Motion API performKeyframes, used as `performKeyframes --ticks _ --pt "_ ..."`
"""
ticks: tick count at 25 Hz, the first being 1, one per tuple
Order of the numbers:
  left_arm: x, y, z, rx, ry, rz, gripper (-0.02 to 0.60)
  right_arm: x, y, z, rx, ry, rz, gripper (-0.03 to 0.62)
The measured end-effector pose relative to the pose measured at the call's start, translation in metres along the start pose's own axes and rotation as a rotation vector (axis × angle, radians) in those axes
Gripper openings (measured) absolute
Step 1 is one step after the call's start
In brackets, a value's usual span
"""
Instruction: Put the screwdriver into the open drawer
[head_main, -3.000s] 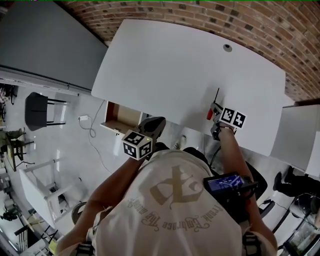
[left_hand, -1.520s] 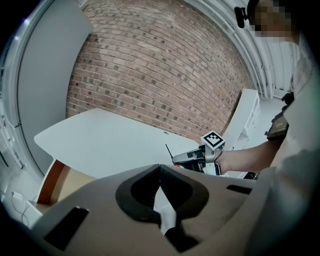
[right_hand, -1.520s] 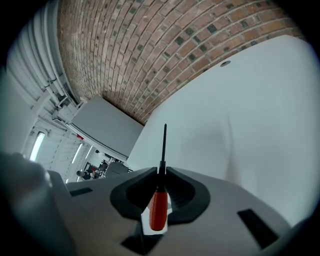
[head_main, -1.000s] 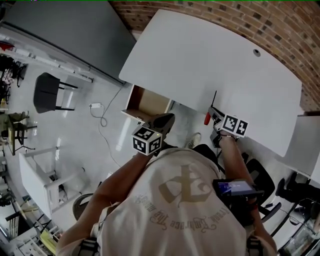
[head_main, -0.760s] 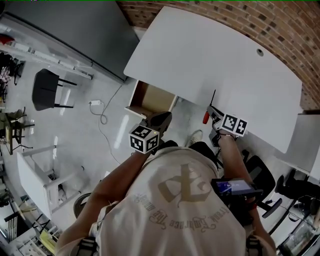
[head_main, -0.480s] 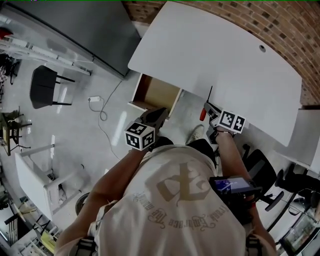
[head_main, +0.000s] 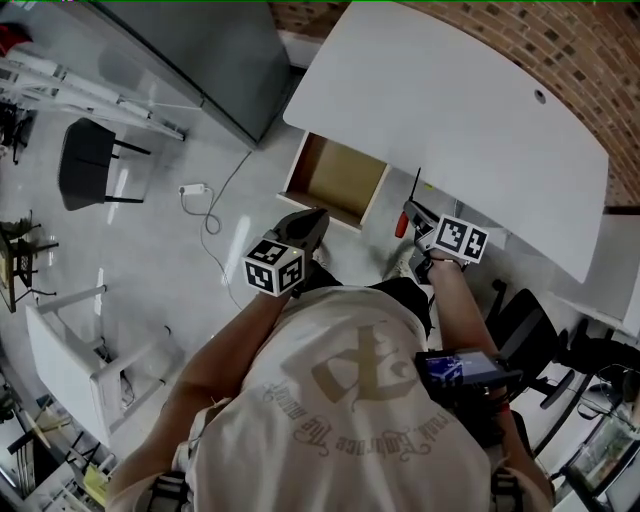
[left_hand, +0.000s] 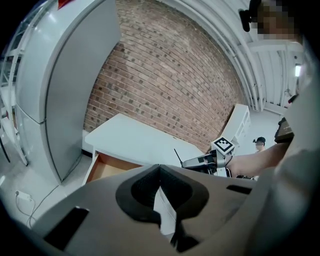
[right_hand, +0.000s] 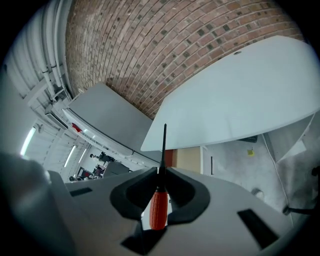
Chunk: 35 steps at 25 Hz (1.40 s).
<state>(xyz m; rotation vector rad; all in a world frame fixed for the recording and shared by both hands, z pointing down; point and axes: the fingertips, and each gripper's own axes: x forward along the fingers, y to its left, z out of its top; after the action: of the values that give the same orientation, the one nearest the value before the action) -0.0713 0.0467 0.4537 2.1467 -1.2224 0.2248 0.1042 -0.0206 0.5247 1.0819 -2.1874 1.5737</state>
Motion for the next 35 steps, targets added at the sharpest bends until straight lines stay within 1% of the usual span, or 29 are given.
performKeyframes --ticks 3,6,10,15,21,25,30,35 --pt "-0.013 0.019 0.001 0.004 0.005 -0.02 0.02 0.013 0.015 -0.012 0.005 -0.008 -0.014 0.067" --pt "-0.025 0.036 0.003 0.013 0.008 -0.041 0.02 0.027 0.025 -0.023 0.01 -0.016 -0.046 0.067" --pt "-0.038 0.056 0.007 0.027 0.016 -0.057 0.02 0.044 0.031 -0.037 0.04 -0.025 -0.085 0.067" --pt "-0.049 0.07 0.017 0.035 0.014 -0.058 0.02 0.061 0.032 -0.051 0.078 -0.008 -0.11 0.067" --pt "-0.058 0.08 0.016 0.013 0.015 -0.031 0.02 0.076 0.02 -0.069 0.11 0.048 -0.141 0.067" --pt "-0.06 0.084 0.008 0.002 0.037 -0.011 0.02 0.095 0.014 -0.074 0.104 0.079 -0.126 0.067" --pt "-0.059 0.097 0.001 -0.018 0.051 0.031 0.02 0.123 0.005 -0.086 0.131 0.114 -0.111 0.067" --pt "-0.056 0.115 -0.008 -0.046 0.075 0.074 0.02 0.153 0.007 -0.083 0.125 0.146 -0.089 0.067"
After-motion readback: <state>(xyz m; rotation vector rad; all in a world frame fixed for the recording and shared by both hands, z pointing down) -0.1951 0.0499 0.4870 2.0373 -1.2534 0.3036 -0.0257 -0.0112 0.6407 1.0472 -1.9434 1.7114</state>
